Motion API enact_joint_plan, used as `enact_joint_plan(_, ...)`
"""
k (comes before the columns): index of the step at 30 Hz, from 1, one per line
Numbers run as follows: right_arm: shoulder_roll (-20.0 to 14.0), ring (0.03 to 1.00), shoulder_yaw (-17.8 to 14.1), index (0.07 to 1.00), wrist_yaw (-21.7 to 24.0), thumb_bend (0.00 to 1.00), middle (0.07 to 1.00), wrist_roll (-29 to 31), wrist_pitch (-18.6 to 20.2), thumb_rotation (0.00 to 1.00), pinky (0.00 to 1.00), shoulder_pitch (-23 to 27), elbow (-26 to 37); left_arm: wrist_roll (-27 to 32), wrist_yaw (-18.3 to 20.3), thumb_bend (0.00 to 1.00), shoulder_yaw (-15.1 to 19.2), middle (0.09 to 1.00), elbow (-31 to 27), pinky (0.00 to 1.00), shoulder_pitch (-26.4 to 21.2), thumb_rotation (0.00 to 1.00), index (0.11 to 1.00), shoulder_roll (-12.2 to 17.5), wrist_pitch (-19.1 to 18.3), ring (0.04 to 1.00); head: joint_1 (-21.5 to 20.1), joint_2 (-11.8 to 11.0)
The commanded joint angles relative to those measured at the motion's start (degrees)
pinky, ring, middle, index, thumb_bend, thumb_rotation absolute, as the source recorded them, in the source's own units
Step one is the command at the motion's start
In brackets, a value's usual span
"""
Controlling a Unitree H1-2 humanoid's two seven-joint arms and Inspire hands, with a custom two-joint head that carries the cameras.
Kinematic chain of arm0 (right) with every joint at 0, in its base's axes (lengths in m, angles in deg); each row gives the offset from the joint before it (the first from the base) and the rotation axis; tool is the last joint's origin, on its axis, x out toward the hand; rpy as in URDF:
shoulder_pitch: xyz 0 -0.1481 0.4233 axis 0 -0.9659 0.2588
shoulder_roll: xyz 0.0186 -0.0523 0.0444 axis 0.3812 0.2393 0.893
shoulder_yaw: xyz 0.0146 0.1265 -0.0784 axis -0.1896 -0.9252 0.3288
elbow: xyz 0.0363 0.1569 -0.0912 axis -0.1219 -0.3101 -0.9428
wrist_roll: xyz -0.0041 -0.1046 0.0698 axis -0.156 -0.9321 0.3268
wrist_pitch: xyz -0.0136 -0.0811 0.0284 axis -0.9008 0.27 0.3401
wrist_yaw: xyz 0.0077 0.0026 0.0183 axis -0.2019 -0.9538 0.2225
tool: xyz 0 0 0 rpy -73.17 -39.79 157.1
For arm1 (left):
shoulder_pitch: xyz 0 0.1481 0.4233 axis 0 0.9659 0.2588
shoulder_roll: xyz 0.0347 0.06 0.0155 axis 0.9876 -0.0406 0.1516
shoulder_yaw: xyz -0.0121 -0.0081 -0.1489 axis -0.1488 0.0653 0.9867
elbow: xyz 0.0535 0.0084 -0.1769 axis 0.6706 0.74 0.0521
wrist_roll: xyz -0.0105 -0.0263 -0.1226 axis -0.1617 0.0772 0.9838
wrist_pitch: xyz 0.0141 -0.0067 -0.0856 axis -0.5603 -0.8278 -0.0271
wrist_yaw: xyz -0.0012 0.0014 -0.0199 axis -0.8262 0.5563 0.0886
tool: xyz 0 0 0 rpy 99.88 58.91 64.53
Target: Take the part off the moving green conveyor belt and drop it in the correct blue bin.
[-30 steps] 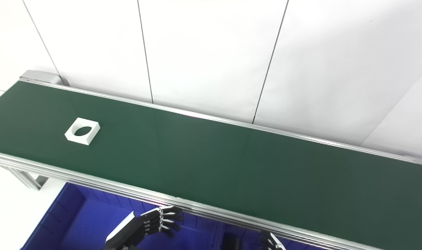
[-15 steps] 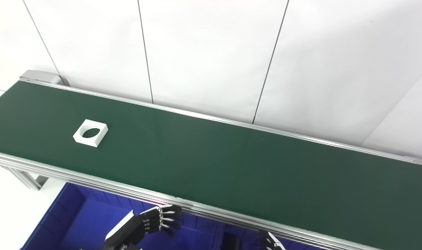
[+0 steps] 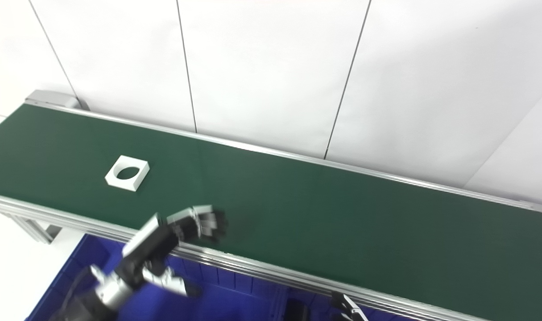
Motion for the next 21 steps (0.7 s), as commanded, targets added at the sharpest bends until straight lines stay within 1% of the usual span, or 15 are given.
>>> enact_joint_plan(1,0.11,0.789,-0.06,0.886,-0.63,0.98,0.851,0.69,-3.46,0.06,0.67,0.4,0.26,0.26,-1.03,0.94,0.53,0.795,-2.51,0.62,-1.85,0.23,0.811,1.71,1.57,0.719,-0.49,0.22)
enact_joint_plan(4,0.23,0.787,-0.07,0.888,-0.75,0.97,0.851,0.31,-2.83,0.07,0.67,0.26,0.74,0.2,-1.61,0.93,0.96,0.819,-3.77,0.65,-4.17,0.23,0.824,4.31,0.81,0.751,-1.21,0.4)
enact_joint_plan(8,0.31,0.776,-0.12,0.877,-1.14,0.98,0.843,0.65,-4.21,0.05,0.66,0.43,0.31,-1.15,-2.86,0.92,1.75,0.823,-4.21,0.67,-7.08,0.26,0.83,6.83,0.25,0.762,-2.53,0.92)
enact_joint_plan(11,0.05,0.766,-0.2,0.876,-1.43,0.98,0.832,1.12,-5.68,0.05,0.66,0.79,-0.4,-2.2,-3.56,0.9,2.05,0.833,-3.55,0.69,-8.77,0.31,0.839,8.11,0.01,0.776,-3.28,1.5)
enact_joint_plan(12,0.03,0.764,-0.26,0.875,-1.46,0.98,0.83,1.14,-5.69,0.05,0.65,0.8,-0.34,-2.25,-3.63,0.9,2.1,0.837,-3.24,0.69,-9.32,0.32,0.842,8.58,-0.35,0.778,-3.34,1.55)
enact_joint_plan(14,0.02,0.759,-0.43,0.877,-1.43,0.98,0.827,1.33,-5.57,0.06,0.65,0.83,-0.28,-2.15,-3.76,0.89,1.99,0.843,-3.0,0.71,-10.05,0.31,0.846,9.23,-1.38,0.784,-3.65,1.73)
enact_joint_plan(16,-0.03,0.755,-0.54,0.876,-1.52,0.98,0.823,1.51,-6.08,0.06,0.64,0.96,-0.56,-4.63,-4.61,0.89,2.2,0.843,-2.39,0.72,-11.21,0.32,0.85,9.61,-1.69,0.784,-3.81,1.86)
enact_joint_plan(19,-0.05,0.752,-0.64,0.872,-1.59,0.99,0.823,1.76,-6.68,0.04,0.64,1.03,-0.79,-7.91,-5.55,0.87,2.21,0.844,0.78,0.74,-13.85,0.34,0.853,10.32,0.13,0.794,-3.81,1.84)
enact_joint_plan(21,0.0,0.752,-0.72,0.872,-1.53,0.99,0.826,2.01,-6.67,0.04,0.64,1.02,-0.86,-9.95,-5.98,0.87,2.14,0.846,2.85,0.76,-15.63,0.35,0.849,11.05,0.36,0.807,-3.69,1.84)
